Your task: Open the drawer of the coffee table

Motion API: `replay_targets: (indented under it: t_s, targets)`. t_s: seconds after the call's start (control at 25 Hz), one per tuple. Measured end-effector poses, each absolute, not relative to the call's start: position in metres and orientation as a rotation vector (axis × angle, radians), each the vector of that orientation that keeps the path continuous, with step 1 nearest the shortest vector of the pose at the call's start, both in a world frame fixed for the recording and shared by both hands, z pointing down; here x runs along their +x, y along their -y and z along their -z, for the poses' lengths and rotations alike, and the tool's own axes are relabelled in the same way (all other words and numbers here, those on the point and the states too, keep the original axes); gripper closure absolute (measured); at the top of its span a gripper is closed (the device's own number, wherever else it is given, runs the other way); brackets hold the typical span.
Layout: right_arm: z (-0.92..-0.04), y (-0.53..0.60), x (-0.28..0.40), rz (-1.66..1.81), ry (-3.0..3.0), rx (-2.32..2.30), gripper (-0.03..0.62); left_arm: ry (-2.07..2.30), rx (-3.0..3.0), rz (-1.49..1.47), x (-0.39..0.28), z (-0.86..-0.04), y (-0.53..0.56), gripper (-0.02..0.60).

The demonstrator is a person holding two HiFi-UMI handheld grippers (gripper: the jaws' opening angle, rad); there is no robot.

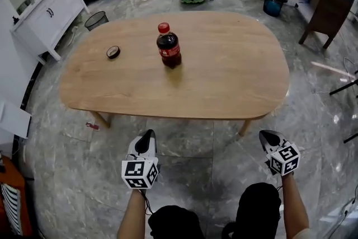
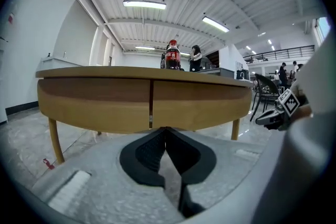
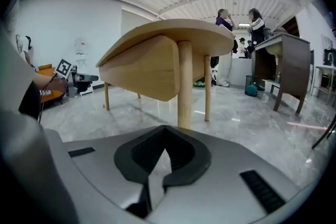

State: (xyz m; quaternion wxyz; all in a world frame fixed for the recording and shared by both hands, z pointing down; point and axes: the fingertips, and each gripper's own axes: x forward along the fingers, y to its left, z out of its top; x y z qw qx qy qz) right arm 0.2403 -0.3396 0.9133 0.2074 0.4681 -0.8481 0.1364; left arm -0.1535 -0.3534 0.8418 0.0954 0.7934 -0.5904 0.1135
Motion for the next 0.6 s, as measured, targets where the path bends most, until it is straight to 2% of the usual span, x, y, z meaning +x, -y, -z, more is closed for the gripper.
replay_targets:
  t_s: [0.2,0.4,0.6]
  targets:
    - [-0.882,0.351,0.242,-0.350,2.444,1.338,0.579,1.753,2.373,-0.370,-0.151,-0.842,0.372,0.571]
    - [-0.865,0.359,0.243,-0.347,2.505,1.324,0.577,1.769,2.361,-0.261,-0.152,-0.836,0.384,0.568]
    - [-0.851,0.366,0.252,-0.354,2.548,1.329,0.520,1.796,2.349,-0.223,-0.147,-0.832,0.392,0.482]
